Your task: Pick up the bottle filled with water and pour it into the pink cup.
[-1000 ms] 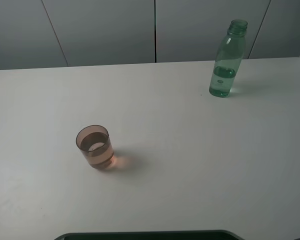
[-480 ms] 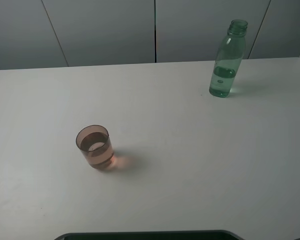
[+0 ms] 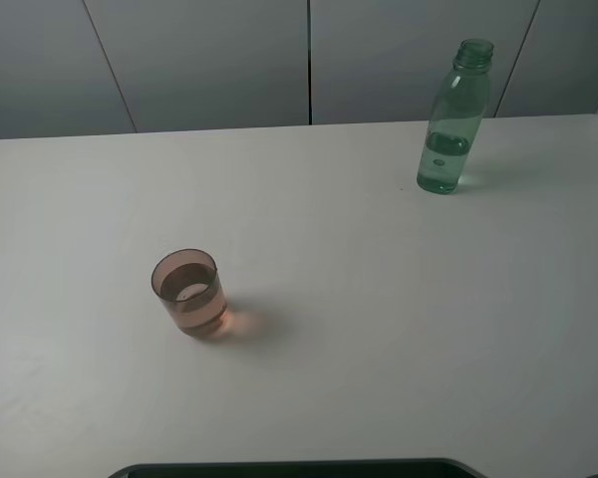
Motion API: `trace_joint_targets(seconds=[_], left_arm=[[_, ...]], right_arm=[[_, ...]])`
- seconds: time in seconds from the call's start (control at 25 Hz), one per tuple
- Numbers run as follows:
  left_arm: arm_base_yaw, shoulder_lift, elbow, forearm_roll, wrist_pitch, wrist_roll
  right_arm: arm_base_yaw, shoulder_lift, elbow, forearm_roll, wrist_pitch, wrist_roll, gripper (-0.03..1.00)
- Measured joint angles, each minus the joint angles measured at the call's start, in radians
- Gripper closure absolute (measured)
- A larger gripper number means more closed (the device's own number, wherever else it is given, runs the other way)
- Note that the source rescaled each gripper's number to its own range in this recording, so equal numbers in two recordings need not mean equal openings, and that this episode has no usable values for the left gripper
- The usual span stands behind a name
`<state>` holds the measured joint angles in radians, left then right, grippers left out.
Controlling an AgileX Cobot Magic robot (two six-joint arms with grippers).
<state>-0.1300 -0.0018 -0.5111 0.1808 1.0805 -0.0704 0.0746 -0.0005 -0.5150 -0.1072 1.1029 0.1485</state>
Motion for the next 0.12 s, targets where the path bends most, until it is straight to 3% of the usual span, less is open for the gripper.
trace_joint_targets(seconds=[0.12], left_arm=[[0.000,0.000,0.000,0.000,0.000,0.002]], right_arm=[[0.000,0.000,0.000,0.000,0.000,0.000,-0.03]])
